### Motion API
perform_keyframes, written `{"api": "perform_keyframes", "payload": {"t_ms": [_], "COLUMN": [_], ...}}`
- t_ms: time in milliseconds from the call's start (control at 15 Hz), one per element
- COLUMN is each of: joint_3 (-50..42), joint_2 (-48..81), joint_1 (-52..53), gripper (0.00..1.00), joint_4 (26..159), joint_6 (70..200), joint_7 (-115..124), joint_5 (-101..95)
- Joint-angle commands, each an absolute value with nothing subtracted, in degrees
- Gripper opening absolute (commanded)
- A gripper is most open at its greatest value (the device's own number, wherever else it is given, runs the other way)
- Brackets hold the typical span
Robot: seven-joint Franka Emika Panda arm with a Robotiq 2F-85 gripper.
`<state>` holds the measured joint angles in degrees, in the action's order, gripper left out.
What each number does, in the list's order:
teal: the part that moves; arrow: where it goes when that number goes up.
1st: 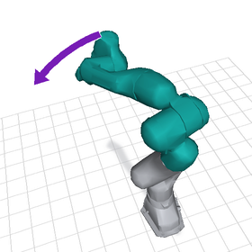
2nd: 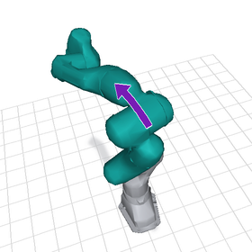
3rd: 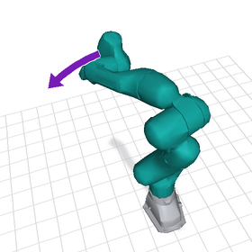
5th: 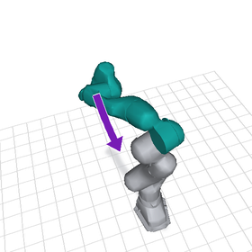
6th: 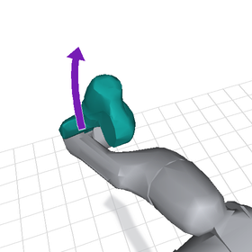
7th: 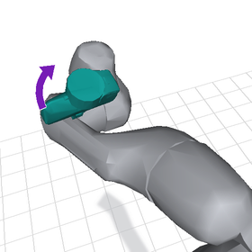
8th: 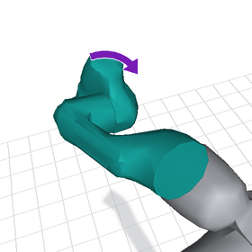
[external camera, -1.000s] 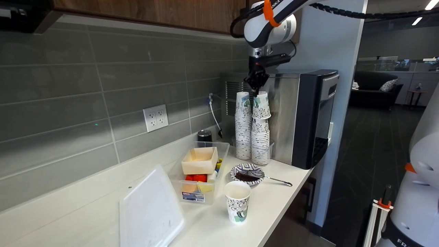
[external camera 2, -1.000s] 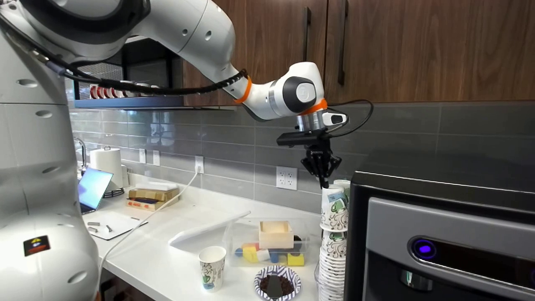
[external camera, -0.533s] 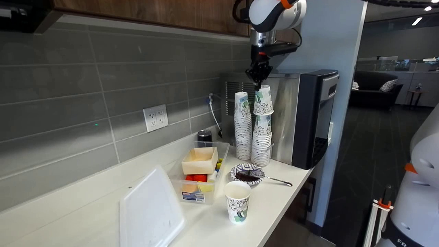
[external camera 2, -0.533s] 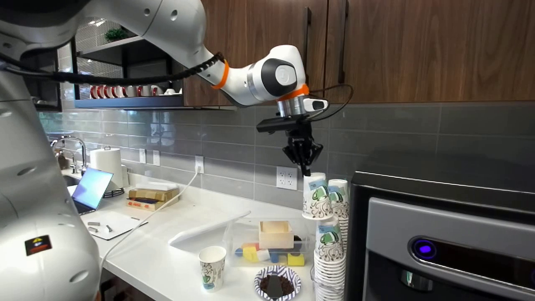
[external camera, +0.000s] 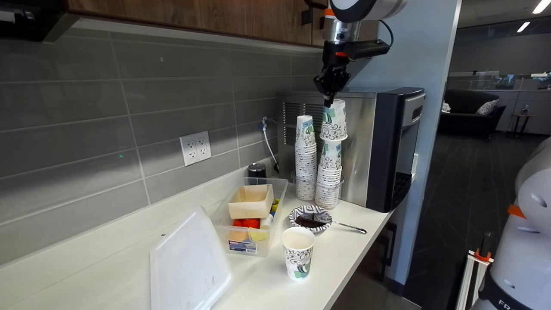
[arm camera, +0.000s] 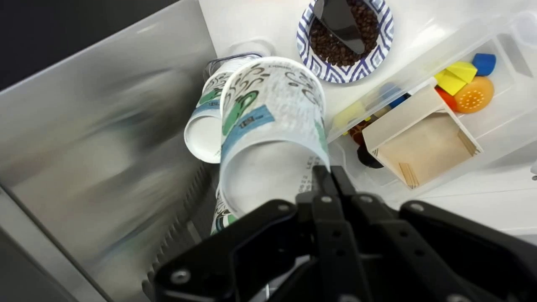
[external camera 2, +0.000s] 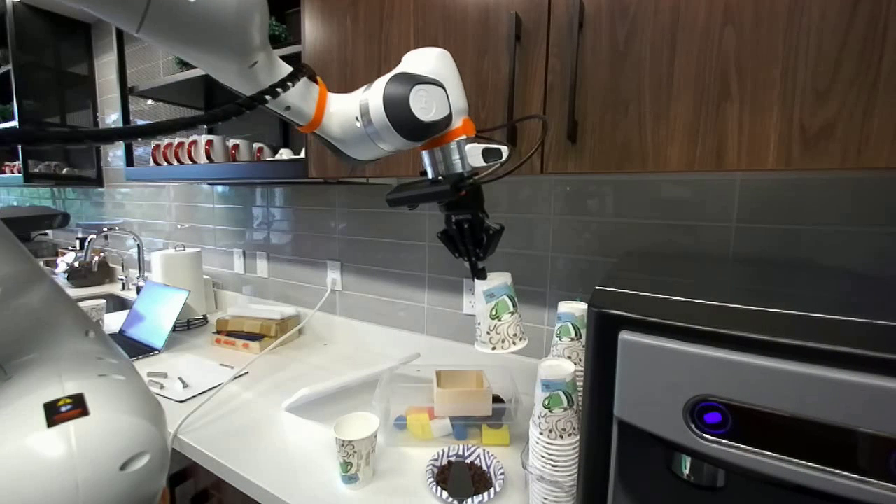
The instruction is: Move one cup from the stack to the counter
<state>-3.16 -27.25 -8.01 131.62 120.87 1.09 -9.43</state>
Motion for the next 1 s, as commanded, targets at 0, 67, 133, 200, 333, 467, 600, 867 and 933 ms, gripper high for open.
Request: {"api": "perform_keyframes", "payload": {"t_ms": [0,67,133,200,333,467,600,867,933], "joint_3": [-3.9,-4.3,-4.8,-5.2,-6.8,-9.3,-11.6,-15.7,-16.4], "joint_2": [-31.0,-31.0,-30.9,-30.7,-29.6,-28.4,-26.7,-20.9,-19.3], "joint_1": [-7.4,-7.4,-7.4,-7.6,-8.2,-8.4,-9.1,-9.9,-10.1], "gripper": [0.01,0.01,0.01,0.01,0.01,0.01,0.01,0.01,0.01], "joint_4": [137.2,138.6,139.8,141.2,143.7,145.5,146.7,146.2,146.0], "joint_6": [121.1,121.4,121.7,122.7,125.7,129.5,134.0,140.2,141.4], "joint_7": [1.3,1.1,0.7,0.9,0.7,-1.1,-1.9,-4.6,-5.0], "joint_5": [-8.4,-7.9,-7.3,-7.1,-6.2,-4.6,-2.9,0.8,1.8]}}
